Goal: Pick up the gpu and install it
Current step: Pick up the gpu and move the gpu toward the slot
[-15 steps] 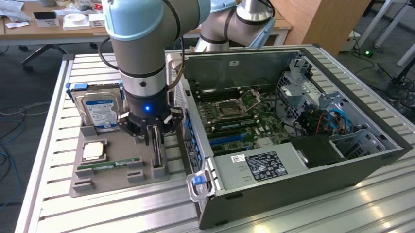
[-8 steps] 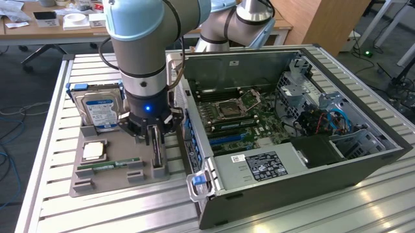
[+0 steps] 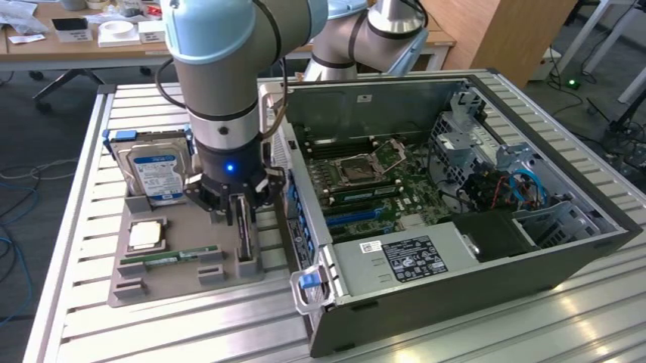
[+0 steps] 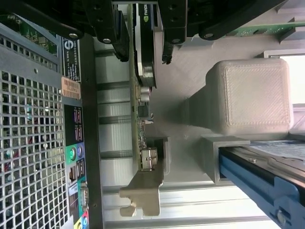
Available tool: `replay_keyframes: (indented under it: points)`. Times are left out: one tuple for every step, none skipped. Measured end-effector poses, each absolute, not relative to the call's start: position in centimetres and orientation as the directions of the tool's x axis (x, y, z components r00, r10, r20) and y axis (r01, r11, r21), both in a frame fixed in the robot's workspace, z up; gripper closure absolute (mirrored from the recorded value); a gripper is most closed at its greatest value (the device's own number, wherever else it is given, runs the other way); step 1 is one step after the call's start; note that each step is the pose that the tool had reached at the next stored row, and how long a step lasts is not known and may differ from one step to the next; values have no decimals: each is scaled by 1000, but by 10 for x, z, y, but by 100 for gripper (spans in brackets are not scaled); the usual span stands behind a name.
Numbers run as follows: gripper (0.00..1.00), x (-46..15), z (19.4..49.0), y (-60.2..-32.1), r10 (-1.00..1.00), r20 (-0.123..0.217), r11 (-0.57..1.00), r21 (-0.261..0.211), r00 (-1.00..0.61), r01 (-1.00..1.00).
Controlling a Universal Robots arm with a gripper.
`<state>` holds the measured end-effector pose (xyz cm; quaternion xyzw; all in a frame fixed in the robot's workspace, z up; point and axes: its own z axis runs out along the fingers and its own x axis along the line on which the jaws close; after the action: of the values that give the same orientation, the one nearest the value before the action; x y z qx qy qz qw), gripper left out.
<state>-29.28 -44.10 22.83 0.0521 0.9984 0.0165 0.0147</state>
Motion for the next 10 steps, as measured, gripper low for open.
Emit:
replay_keyframes:
  points:
    - [58, -293, 228, -440, 105, -28, 994, 35, -994, 104]
    - [58, -293, 228, -440, 106, -28, 994, 35, -994, 105]
    - [58, -293, 227, -439, 107, -28, 994, 35, -994, 106]
    - [58, -293, 227, -439, 107, -28, 994, 35, -994, 106]
    - [58, -293, 227, -439, 108, -28, 994, 35, -994, 107]
    - [58, -293, 227, -439, 108, -28, 994, 35, -994, 107]
    - [58, -293, 227, -439, 108, -28, 994, 35, -994, 107]
    - [58, -293, 227, -439, 108, -28, 994, 35, -994, 107]
    - [58, -293, 227, -439, 108, -28, 994, 35, -994, 107]
    - [58, -293, 227, -439, 108, -28, 994, 35, -994, 107]
